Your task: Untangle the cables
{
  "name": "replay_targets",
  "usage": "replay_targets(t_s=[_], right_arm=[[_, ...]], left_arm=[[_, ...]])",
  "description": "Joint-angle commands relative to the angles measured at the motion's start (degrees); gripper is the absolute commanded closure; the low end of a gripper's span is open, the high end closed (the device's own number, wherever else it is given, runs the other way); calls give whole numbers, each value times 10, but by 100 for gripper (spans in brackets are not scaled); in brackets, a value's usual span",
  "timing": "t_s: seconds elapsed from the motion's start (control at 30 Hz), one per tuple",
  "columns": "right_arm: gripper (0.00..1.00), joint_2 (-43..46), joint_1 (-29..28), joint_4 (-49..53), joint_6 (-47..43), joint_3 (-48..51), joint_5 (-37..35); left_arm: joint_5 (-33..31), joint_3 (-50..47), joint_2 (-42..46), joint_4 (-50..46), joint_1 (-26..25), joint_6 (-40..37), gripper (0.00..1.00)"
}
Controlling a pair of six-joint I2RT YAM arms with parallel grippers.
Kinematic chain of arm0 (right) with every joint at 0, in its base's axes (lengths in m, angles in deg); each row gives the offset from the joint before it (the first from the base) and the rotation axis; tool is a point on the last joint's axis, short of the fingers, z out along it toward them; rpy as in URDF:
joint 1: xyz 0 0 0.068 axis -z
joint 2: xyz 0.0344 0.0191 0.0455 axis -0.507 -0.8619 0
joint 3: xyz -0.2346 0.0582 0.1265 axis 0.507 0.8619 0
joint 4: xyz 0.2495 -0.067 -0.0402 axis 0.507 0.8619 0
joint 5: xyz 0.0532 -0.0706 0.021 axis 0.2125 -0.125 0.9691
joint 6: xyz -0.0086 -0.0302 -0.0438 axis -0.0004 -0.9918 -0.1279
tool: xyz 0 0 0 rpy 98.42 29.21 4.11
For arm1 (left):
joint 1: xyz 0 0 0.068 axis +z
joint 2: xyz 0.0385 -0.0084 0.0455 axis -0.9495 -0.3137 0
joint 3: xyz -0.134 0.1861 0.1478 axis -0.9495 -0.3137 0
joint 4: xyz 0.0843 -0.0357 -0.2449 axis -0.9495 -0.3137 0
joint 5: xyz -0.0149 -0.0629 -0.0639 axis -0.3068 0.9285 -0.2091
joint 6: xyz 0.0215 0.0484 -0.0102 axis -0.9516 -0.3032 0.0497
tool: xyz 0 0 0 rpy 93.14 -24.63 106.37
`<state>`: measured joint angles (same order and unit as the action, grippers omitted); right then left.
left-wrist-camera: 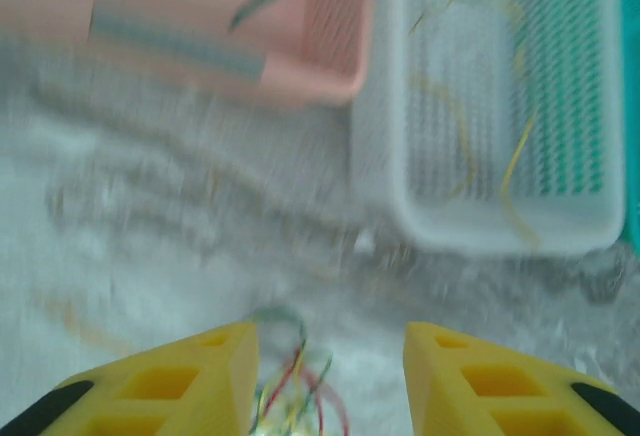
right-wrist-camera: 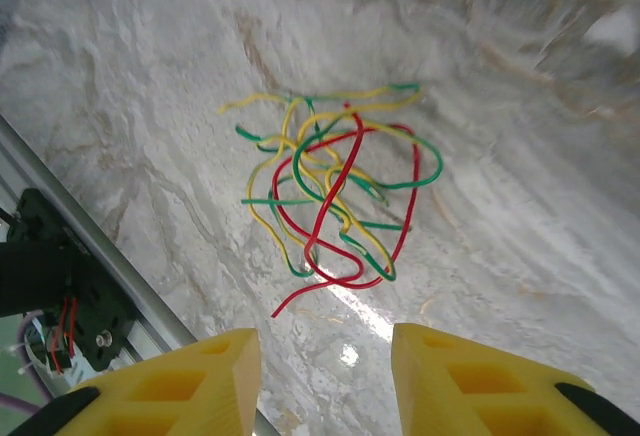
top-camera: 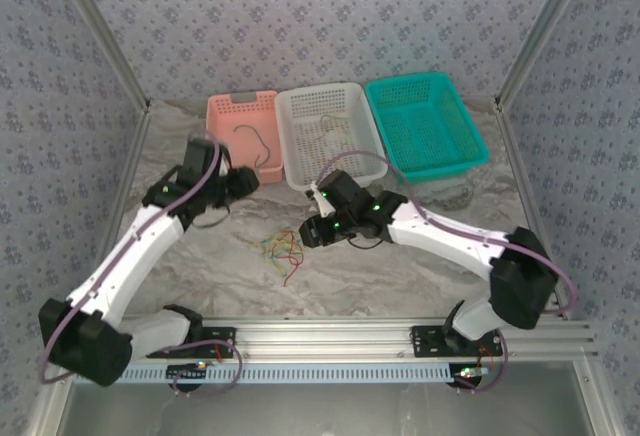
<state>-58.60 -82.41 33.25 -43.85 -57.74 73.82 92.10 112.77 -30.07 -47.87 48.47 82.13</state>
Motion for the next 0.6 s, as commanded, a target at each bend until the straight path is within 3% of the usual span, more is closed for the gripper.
replay_targets(t_s=[0.0,0.17,0.33,0.47,0.57], right_arm=[[64,-45,-18,-2,46,-37,36],[64,-71,-47,14,67,-64,29],[60,-70,-57,15,97,-60,-12],[52,-58,-55,11,85,-54,-53],[51,-48,-51,9,76,-29,-76]], left_arm=[[13,-70,55,-60,-30,77,59],[18,-148,116,-56,-50,124,54],[35,-187,122,-3,-55,193,46],[42,-201,91,5,-60,316,40],[11,-211,93,23,-78,422,37]])
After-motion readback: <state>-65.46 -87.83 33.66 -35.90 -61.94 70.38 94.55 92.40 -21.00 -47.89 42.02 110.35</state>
